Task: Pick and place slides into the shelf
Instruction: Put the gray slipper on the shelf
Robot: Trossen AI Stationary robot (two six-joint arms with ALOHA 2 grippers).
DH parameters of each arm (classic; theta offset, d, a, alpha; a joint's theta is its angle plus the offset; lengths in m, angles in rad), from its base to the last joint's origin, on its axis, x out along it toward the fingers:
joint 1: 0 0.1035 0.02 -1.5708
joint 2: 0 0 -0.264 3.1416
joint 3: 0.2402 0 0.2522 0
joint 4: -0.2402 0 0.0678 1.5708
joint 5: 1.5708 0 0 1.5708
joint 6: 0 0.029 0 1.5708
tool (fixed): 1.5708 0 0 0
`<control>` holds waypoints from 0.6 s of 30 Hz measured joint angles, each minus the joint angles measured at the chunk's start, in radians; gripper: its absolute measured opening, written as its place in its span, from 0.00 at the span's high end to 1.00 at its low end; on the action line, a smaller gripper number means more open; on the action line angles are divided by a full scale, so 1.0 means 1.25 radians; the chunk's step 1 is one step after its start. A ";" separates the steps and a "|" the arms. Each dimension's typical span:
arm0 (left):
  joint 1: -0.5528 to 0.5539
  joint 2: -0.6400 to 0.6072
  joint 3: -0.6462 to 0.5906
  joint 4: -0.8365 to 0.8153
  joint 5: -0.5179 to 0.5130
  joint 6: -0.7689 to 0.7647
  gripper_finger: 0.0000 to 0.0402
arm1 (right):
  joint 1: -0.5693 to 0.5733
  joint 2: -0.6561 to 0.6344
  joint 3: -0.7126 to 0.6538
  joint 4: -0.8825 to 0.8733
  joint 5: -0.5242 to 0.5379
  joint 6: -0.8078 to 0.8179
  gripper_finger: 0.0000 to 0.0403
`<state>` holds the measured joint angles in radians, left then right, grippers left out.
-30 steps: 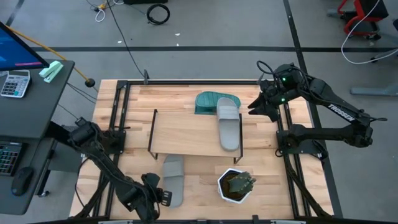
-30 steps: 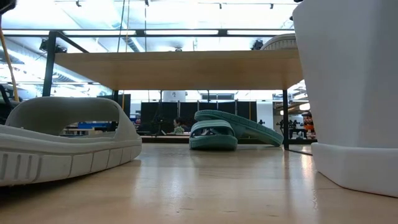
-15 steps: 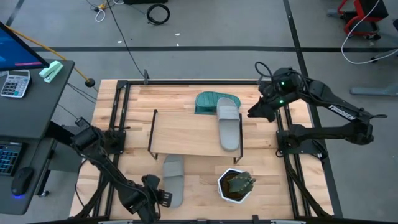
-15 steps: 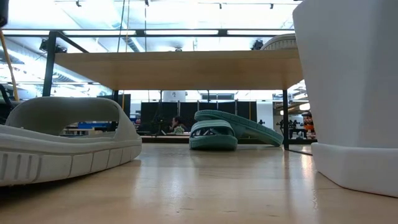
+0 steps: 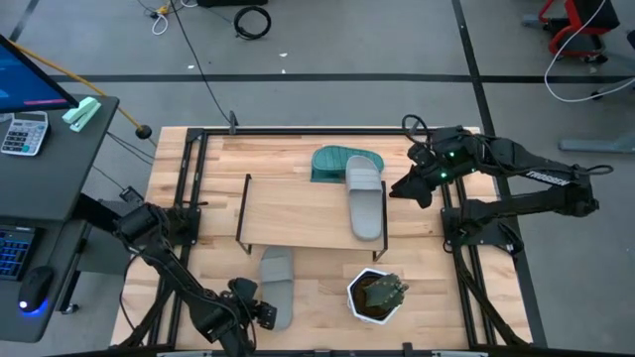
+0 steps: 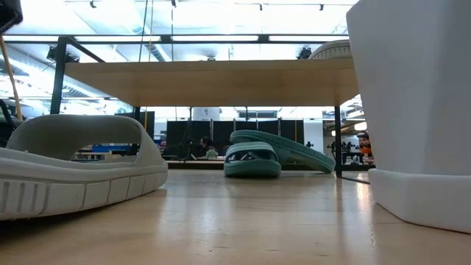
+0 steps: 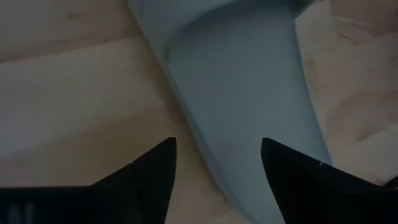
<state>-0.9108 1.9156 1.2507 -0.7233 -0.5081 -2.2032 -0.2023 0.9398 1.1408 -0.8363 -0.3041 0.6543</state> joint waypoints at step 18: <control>0.034 0.052 0.002 0.016 -0.007 -0.008 0.54 | 0.067 0.001 0.000 0.006 0.056 0.021 0.52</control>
<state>-0.8688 1.9812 1.2526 -0.7030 -0.5173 -2.2135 -0.1188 0.9416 1.1408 -0.8288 -0.2339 0.6810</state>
